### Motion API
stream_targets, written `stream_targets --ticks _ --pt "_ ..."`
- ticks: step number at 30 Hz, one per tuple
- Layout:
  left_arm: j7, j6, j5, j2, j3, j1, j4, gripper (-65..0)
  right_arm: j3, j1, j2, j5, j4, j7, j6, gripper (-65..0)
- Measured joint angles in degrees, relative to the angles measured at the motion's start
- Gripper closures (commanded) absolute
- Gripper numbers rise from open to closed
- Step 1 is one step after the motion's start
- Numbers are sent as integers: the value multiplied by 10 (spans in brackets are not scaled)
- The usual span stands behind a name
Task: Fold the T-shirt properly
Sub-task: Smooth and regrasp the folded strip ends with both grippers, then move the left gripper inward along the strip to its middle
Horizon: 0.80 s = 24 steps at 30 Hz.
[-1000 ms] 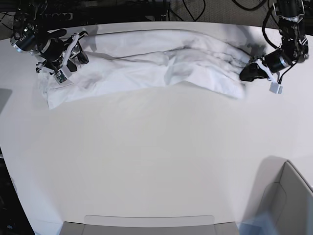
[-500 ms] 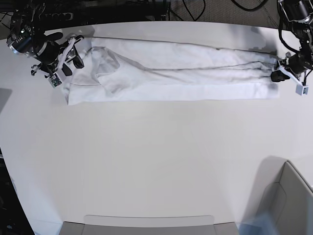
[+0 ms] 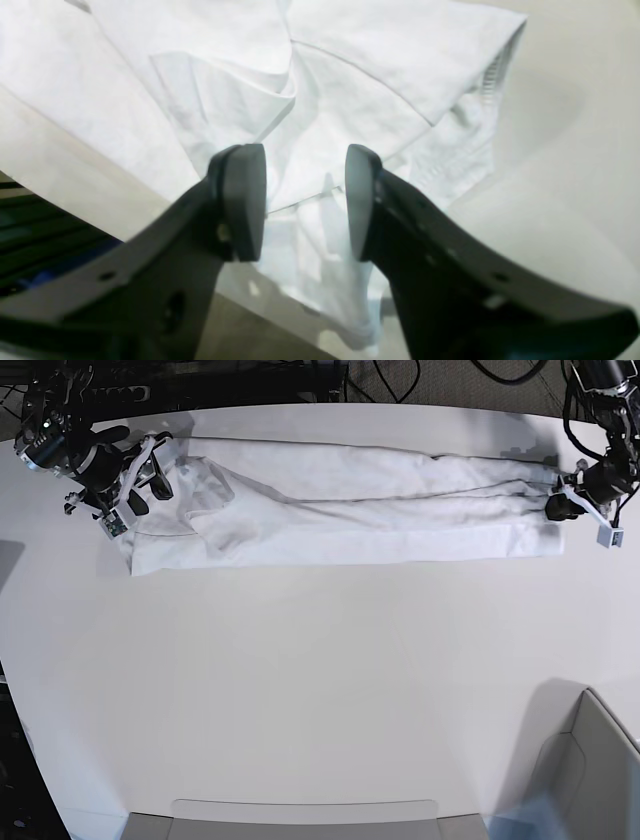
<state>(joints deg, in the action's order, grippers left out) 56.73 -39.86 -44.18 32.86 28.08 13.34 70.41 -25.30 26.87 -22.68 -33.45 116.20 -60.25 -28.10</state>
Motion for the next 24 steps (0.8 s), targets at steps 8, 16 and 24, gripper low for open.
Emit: stream_targets --ticks 8,16,24 --pt "6 0 5 7 -4 6 13 -205 0 0 0 0 0 0 0 -262" --pt "0 -5 1 27 -8 6 -15 -225 0 0 0 0 0 0 0 -262" --pt "-50 -15 -40 42 -83 22 -77 -225 1 0 -4 0 0 0 0 -262"
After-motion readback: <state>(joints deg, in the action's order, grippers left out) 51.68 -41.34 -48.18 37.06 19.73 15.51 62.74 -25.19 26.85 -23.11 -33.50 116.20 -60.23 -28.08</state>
